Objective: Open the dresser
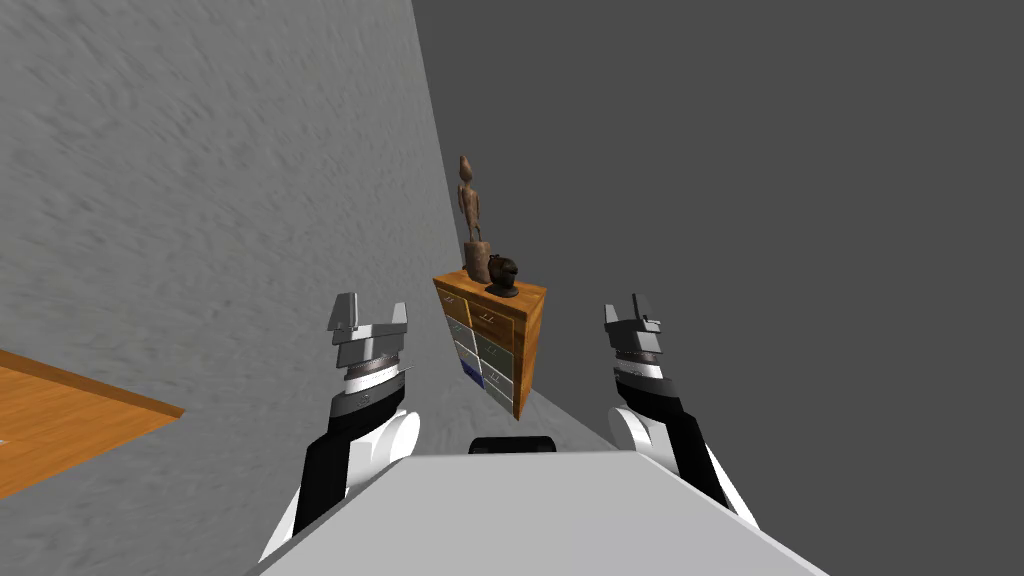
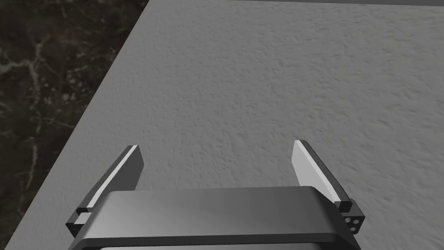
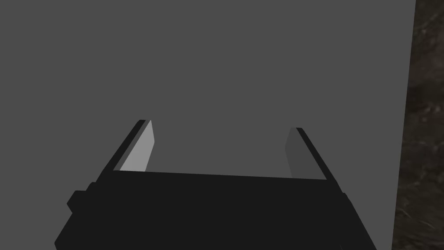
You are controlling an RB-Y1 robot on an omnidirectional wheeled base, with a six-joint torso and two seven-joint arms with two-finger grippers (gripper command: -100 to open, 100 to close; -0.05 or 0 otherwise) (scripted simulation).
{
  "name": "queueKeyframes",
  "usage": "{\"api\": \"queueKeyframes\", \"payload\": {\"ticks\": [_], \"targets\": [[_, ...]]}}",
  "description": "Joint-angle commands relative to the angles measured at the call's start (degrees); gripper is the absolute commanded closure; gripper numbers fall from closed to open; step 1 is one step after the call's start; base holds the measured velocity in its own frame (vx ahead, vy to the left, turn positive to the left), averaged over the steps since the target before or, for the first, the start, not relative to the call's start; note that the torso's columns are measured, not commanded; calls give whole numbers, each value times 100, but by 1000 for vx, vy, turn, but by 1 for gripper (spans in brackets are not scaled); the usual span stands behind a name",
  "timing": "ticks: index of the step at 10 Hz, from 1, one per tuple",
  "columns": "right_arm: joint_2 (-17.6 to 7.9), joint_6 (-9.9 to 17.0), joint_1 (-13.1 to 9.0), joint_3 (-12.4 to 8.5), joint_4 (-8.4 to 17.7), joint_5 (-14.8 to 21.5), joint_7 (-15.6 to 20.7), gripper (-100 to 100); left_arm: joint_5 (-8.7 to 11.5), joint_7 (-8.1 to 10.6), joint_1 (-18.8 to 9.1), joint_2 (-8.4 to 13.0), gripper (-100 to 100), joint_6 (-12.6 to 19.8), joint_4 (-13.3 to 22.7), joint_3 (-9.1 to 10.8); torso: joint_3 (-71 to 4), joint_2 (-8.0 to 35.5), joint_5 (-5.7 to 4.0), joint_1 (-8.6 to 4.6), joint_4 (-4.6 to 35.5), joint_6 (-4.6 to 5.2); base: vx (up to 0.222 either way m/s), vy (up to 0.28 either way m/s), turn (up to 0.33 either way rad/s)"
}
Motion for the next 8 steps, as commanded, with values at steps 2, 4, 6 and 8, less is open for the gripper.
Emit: {"api": "queueKeyframes", "payload": {"ticks": [2,4,6,8], "targets": [[0,0,0,0,0,0,0,0,0,0,0,0,0,0,0,0,-1200,597,0,0,600,0,0,0,0],[0,0,0,0,-1,0,0,0,0,0,0,0,0,0,-1,0,-2850,1422,0,0,1424,0,0,0,0],[0,0,0,0,-1,0,0,0,0,0,0,0,0,0,-1,0,-4536,2269,0,0,2268,0,0,0,0],[0,-1,0,0,-2,0,0,0,0,0,0,0,0,0,-2,0,-6227,3116,0,0,3114,0,0,0,0]]}}
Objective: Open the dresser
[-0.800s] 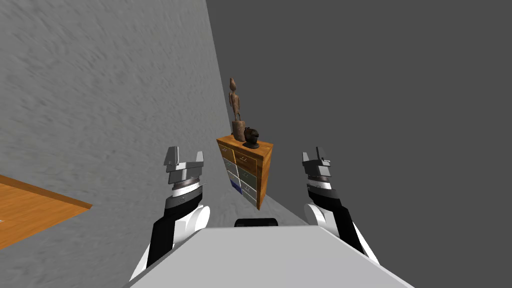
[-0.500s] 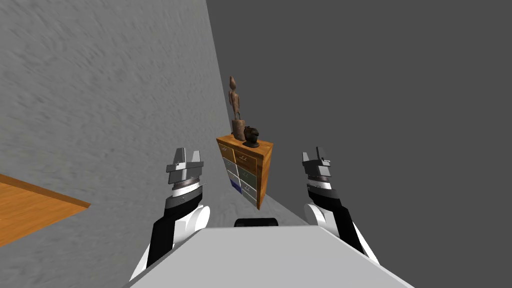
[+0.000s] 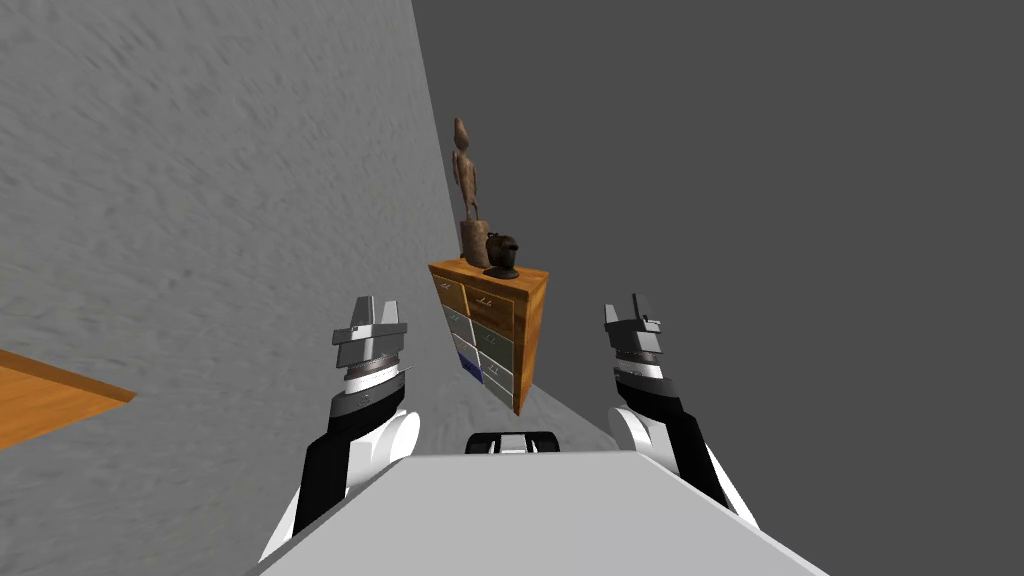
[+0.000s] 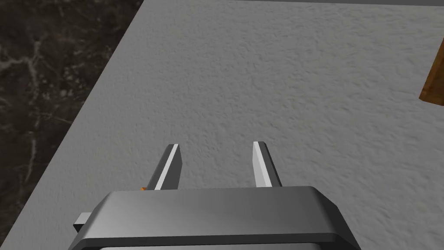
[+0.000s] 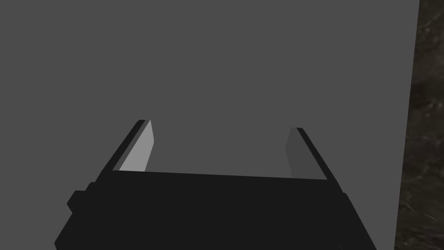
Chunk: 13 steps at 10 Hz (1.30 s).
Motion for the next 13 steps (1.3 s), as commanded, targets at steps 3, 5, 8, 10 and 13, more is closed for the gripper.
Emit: {"api": "queueKeyframes", "payload": {"ticks": [3,5,8,10,13], "targets": [[0,0,0,0,2,0,0,0,-20,-4,-26,403,-100,2,87,-21,-2087,1039,1,2,1035,0,3,1,-14],[0,1,1,0,3,0,0,0,-49,-10,-64,707,-100,6,218,-51,-2224,1106,1,2,1107,0,0,4,-30],[0,1,1,0,3,0,0,0,-114,-24,-149,1013,-100,16,508,-118,-2230,1112,0,0,1114,0,4,6,-45],[0,1,1,0,3,0,0,0,-167,-35,-220,1135,-100,24,753,-174,-2230,1113,0,0,1114,0,4,8,-64],[0,1,1,0,3,0,0,0,-259,-53,-343,1239,-100,40,1174,-268,-2230,1113,0,1,1114,0,5,9,-68]]}}
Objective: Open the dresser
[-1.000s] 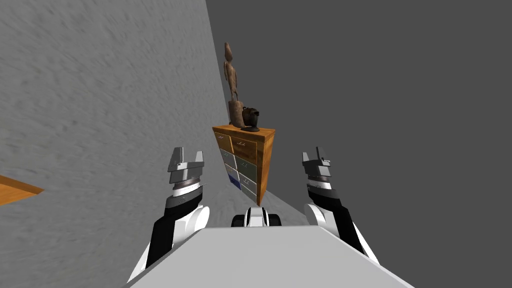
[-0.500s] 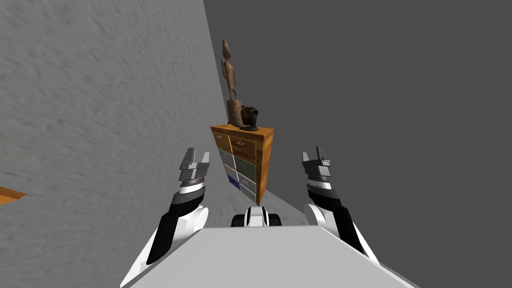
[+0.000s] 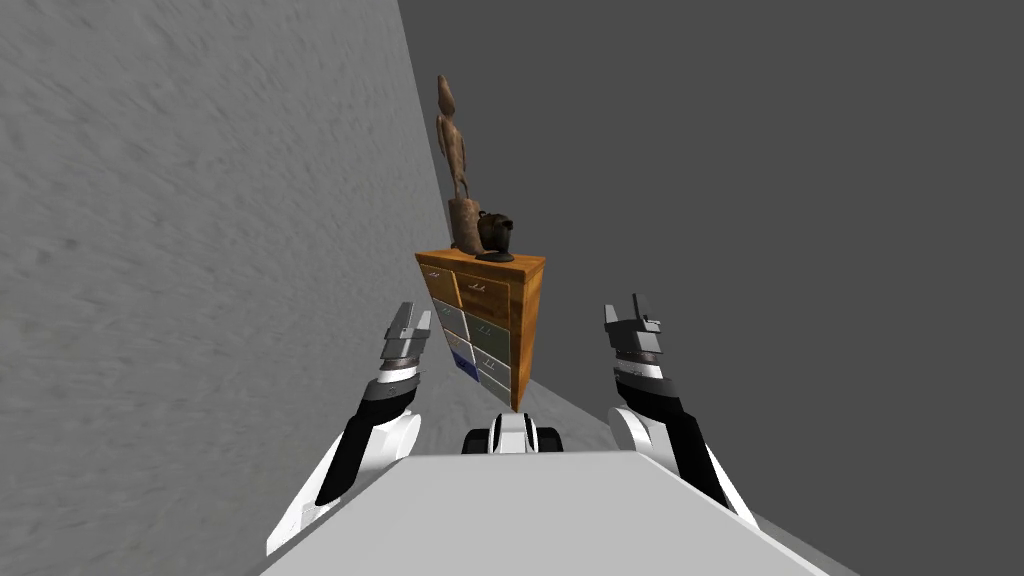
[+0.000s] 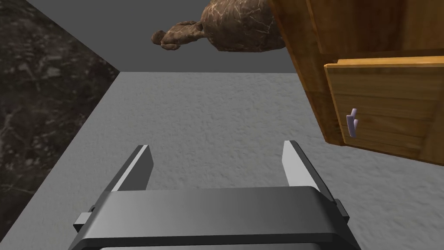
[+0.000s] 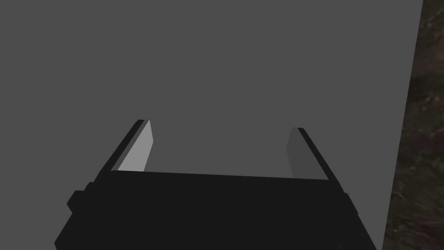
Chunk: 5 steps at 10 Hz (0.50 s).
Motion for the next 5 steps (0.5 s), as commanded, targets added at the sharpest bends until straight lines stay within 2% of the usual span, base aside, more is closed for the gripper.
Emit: {"api": "queueKeyframes", "payload": {"ticks": [1,5], "targets": [[0,0,0,0,0,0,0,0,-92,-23,-89,57,-100,5,363,-105,0,0,0,-1,0,0,5,10,-64],[0,0,0,0,0,0,0,0,-226,-50,-268,60,-100,28,961,-243,-1,-1,0,0,0,0,7,10,-76]]}}
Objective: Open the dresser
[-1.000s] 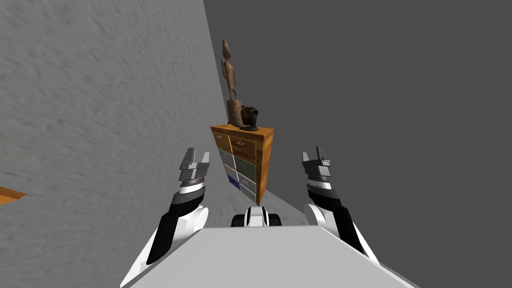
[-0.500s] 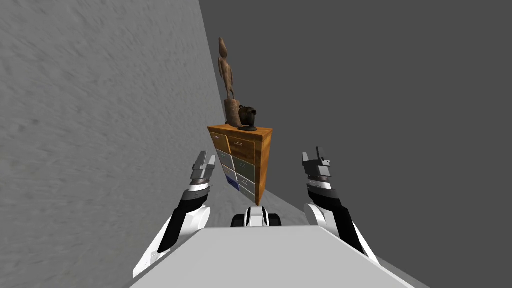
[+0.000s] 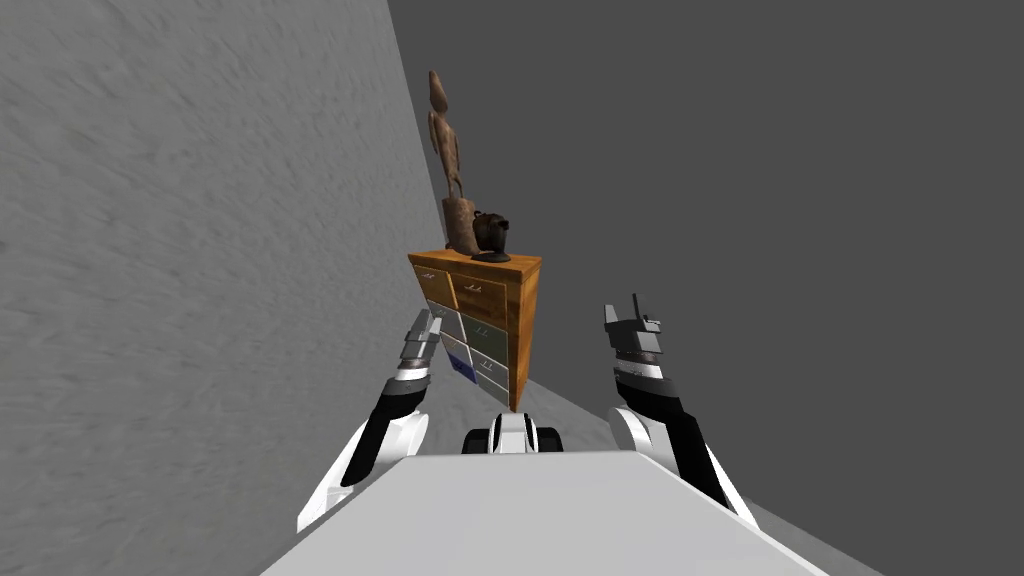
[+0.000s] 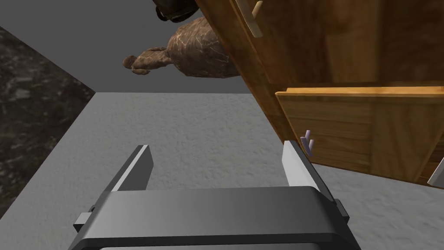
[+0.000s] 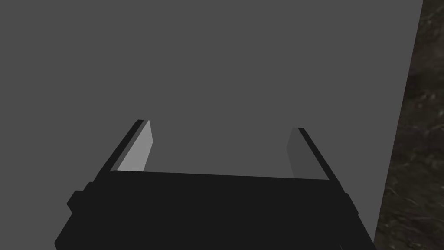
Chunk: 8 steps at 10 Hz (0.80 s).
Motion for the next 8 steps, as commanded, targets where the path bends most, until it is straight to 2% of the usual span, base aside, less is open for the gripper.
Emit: {"api": "queueKeyframes", "payload": {"ticks": [1,8], "targets": [[0,0,0,0,0,0,0,0,-55,-5,-71,-5,-100,-26,303,-56,0,1,0,-1,0,0,4,8,-18],[0,0,0,0,0,0,0,0,-302,-56,-395,-146,-100,8,1411,-312,0,0,0,-1,0,0,5,10,-74]]}}
